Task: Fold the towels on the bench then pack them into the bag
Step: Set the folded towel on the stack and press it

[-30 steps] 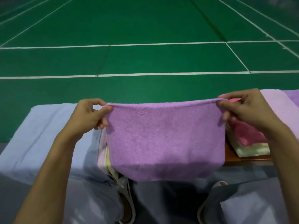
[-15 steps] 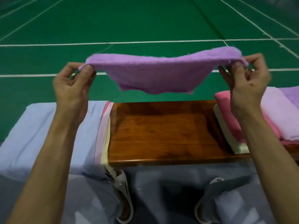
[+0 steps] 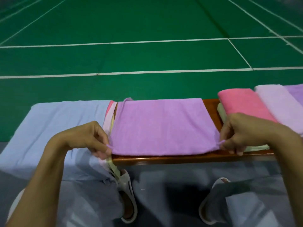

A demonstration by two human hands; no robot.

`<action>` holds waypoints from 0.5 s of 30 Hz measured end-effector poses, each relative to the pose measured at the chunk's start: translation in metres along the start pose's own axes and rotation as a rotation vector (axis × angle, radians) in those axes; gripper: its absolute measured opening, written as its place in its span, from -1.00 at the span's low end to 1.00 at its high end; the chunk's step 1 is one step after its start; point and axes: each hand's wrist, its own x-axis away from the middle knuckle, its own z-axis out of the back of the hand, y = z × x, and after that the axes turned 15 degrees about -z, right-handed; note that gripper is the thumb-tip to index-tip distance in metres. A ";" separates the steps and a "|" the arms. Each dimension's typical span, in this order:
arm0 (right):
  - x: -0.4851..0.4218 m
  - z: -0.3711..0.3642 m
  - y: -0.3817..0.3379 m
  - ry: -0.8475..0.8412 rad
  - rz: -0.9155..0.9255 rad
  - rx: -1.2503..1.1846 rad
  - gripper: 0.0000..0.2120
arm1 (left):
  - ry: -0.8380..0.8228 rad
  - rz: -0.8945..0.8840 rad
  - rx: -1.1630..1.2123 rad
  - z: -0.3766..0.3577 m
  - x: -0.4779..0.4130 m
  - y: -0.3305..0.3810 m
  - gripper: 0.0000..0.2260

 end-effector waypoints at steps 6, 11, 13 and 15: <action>-0.003 -0.018 -0.029 -0.127 -0.202 0.237 -0.83 | -0.135 0.147 -0.131 -0.014 -0.022 0.014 -0.85; -0.060 -0.054 -0.054 0.663 0.071 0.257 -0.69 | 0.719 -0.251 -0.637 -0.050 -0.077 0.012 -0.75; -0.084 -0.078 -0.065 0.663 0.161 0.149 -0.47 | 0.754 -0.334 -0.815 -0.072 -0.103 0.007 -0.63; -0.102 -0.099 -0.070 0.641 0.278 0.150 -0.31 | 0.663 -0.378 -0.884 -0.094 -0.123 0.000 -0.46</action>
